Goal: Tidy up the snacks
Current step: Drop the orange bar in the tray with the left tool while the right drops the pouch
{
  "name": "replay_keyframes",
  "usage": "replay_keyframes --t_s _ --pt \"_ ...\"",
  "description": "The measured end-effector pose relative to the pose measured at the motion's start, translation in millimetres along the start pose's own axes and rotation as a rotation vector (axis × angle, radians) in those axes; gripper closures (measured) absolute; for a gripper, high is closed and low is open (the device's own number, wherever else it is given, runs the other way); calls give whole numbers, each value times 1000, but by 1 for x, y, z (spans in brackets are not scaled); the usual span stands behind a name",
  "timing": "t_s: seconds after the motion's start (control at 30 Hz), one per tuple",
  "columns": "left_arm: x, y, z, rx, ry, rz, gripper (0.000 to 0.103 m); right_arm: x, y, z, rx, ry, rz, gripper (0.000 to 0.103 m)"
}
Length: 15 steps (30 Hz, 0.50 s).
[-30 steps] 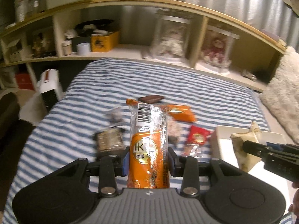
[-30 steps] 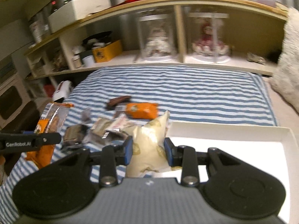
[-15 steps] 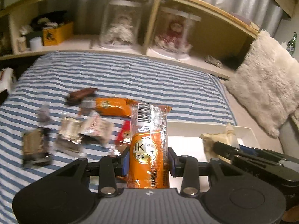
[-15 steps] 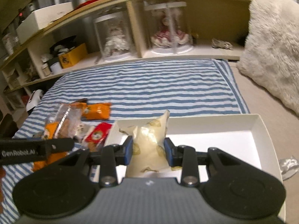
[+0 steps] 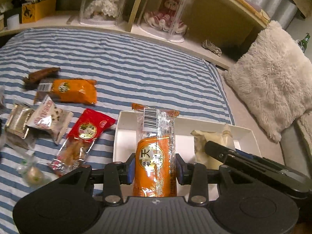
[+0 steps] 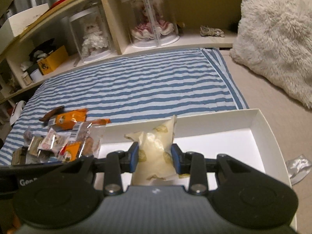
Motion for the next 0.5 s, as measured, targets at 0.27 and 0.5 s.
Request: replay_keyframes --t_s 0.27,0.5 --pt "5 15 4 21 34 12 49 2 16 -9 -4 73 4 57" --pt "3 7 8 37 93 22 28 -1 11 -5 -47 33 25 31"
Point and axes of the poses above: each gripper's, at about its wrist camera, not at the fingertips, and y roughly the way its jaws point, z to its left, x to its top, the point moved 2 cm from there along y, roughly the way its jaws point, and after that the axes turned 7 degrees about -x, right-handed, at the moved point
